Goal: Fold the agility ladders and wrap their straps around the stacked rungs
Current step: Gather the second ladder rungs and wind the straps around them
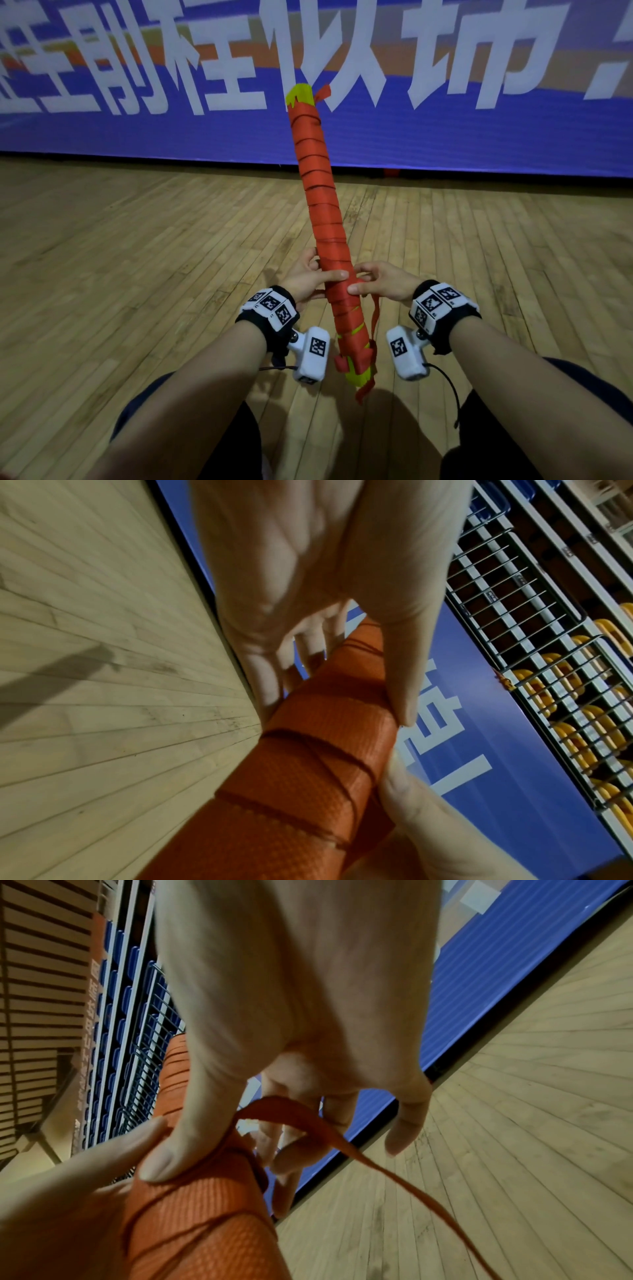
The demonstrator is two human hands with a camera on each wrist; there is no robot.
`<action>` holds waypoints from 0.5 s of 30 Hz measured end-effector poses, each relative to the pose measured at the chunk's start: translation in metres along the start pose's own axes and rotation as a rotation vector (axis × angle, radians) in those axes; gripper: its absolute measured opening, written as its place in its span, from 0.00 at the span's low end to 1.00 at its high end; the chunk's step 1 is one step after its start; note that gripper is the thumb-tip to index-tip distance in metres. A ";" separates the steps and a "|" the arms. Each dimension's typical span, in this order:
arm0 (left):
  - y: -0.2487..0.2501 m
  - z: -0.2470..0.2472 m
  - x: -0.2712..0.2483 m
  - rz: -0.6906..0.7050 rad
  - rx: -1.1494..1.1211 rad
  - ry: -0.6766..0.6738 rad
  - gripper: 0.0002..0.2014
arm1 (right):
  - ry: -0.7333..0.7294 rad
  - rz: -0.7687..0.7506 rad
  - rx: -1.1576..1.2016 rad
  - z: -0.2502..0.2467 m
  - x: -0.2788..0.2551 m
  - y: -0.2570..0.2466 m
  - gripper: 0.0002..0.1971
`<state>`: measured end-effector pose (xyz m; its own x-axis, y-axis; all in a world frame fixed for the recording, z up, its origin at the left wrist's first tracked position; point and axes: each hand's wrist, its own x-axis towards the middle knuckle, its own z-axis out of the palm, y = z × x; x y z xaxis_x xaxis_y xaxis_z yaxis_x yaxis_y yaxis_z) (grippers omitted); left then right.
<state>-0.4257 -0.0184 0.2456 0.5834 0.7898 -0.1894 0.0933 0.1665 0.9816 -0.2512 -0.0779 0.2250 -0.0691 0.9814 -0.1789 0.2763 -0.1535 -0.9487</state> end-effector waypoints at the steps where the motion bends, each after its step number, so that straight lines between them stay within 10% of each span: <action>1: -0.001 0.000 0.000 -0.006 -0.016 -0.017 0.29 | -0.018 0.004 -0.005 0.000 -0.001 0.000 0.17; 15: -0.003 0.001 0.002 -0.056 -0.017 -0.069 0.19 | 0.008 0.037 -0.117 -0.004 -0.003 0.002 0.22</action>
<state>-0.4241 -0.0178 0.2423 0.6317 0.7368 -0.2411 0.1137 0.2196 0.9689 -0.2468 -0.0810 0.2251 -0.0497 0.9764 -0.2104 0.3888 -0.1751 -0.9045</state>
